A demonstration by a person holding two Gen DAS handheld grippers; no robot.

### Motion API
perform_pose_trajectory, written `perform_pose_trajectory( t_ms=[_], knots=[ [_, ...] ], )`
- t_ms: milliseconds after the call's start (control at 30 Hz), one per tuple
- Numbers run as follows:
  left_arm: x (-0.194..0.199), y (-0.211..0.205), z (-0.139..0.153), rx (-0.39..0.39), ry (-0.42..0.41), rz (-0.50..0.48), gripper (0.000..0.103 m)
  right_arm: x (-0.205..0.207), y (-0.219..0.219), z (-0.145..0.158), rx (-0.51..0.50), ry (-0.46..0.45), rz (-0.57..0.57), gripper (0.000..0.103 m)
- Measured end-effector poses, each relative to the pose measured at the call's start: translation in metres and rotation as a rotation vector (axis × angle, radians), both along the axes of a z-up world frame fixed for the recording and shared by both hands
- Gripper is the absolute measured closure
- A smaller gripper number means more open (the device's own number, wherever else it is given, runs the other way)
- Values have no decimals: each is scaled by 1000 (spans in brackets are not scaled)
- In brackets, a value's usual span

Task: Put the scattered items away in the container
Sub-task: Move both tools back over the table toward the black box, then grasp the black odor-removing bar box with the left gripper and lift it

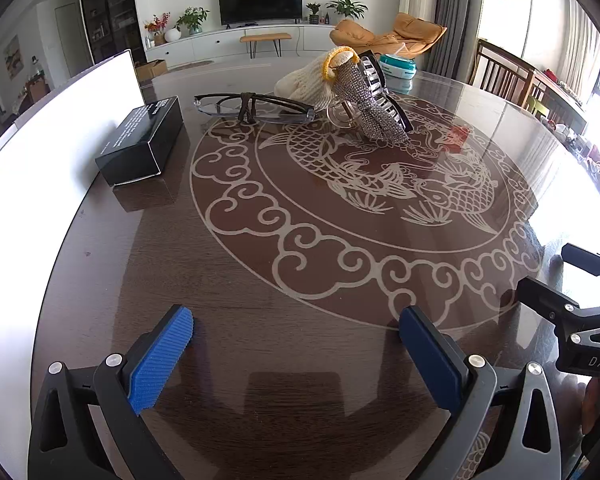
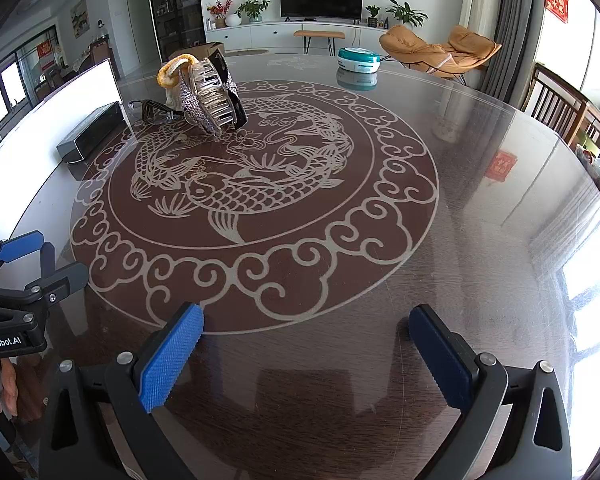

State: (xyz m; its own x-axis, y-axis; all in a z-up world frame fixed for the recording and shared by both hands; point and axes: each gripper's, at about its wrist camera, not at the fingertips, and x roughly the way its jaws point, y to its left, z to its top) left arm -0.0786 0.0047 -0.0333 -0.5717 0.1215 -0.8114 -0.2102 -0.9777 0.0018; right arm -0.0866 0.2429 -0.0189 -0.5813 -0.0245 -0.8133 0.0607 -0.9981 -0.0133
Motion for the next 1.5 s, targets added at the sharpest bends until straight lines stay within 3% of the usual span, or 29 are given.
perform_pose_trajectory(
  t_ms=[233,333,467,1033,1500],
  knots=[
    [6,-13,0,-4,-7,1,0,0,0,0,0,0,0,0],
    [-2,-27,0,-6,-19,50,0,0,0,0,0,0,0,0],
    [-20,-51,0,-5,-25,144,0,0,0,0,0,0,0,0],
    [-111,-83,0,-5,-20,236,0,0,0,-1,-2,0,0,0],
    [-160,-82,1,-7,-17,231,0,0,0,-1,-1,0,0,0]
  ],
)
